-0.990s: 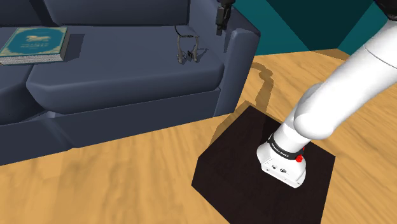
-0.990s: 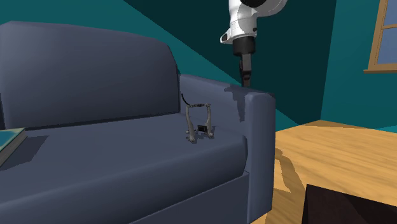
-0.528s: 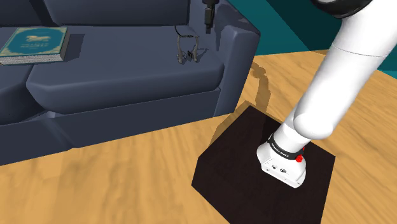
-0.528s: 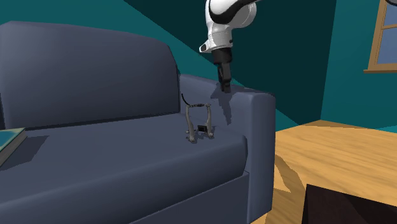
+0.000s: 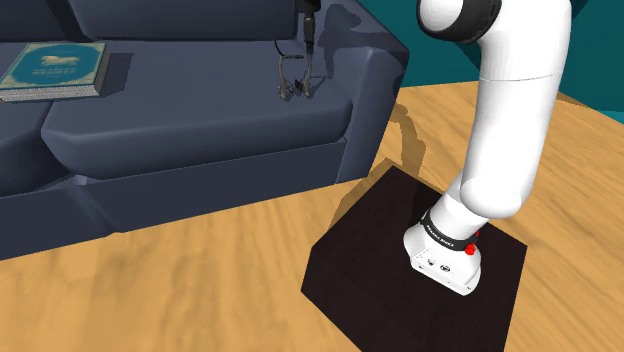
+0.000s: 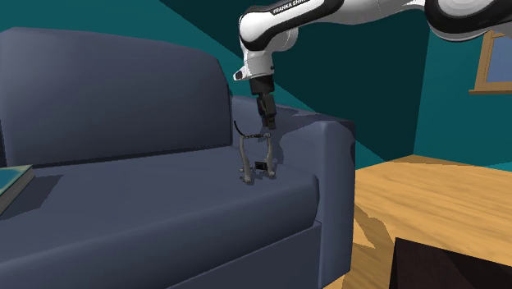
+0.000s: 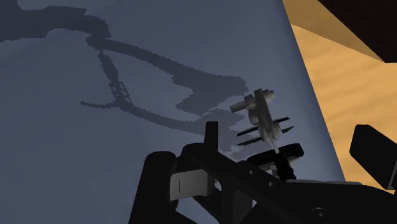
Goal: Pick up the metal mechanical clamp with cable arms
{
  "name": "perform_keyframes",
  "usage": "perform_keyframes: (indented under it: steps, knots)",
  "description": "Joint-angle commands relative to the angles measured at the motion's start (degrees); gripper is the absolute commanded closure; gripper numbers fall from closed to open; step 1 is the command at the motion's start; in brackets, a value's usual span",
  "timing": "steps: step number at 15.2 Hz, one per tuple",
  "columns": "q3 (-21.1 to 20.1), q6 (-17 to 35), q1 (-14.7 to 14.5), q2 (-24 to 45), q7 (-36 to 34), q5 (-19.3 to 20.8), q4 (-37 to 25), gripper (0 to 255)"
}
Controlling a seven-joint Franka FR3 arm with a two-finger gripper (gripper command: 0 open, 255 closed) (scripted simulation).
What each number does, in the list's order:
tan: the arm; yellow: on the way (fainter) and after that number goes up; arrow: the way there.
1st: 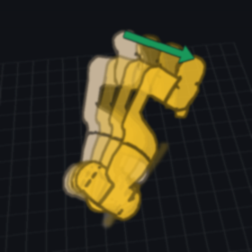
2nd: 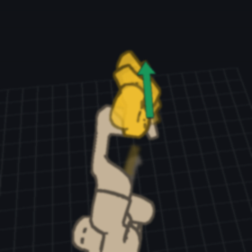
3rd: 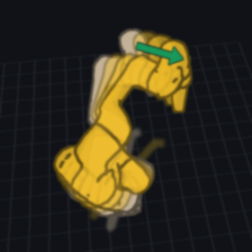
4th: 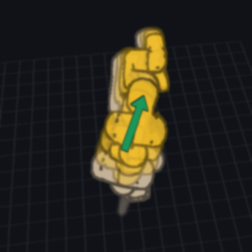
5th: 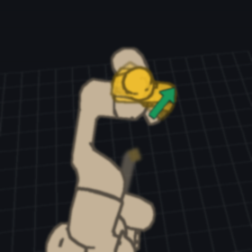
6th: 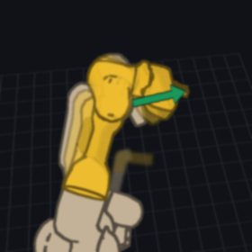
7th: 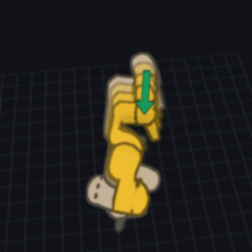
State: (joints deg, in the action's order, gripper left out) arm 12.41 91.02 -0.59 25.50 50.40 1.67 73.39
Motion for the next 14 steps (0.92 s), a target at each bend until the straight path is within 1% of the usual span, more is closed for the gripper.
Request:
perform_keyframes:
  steps: [1,5,7,8,14]
  knots:
    - [-0.1,1.2,0.0,0.6,0.2,0.0,0.6,0]
    - [-0.1,4.7,-0.1,0.5,-0.1,0.0,4.2,0]
    - [-0.1,4.7,-0.1,0.5,-0.1,0.0,4.2,0]
    - [-0.1,4.7,-0.1,0.6,-0.2,0.0,4.1,255]
    - [-0.1,4.7,-0.1,0.6,-0.2,0.0,4.1,255]
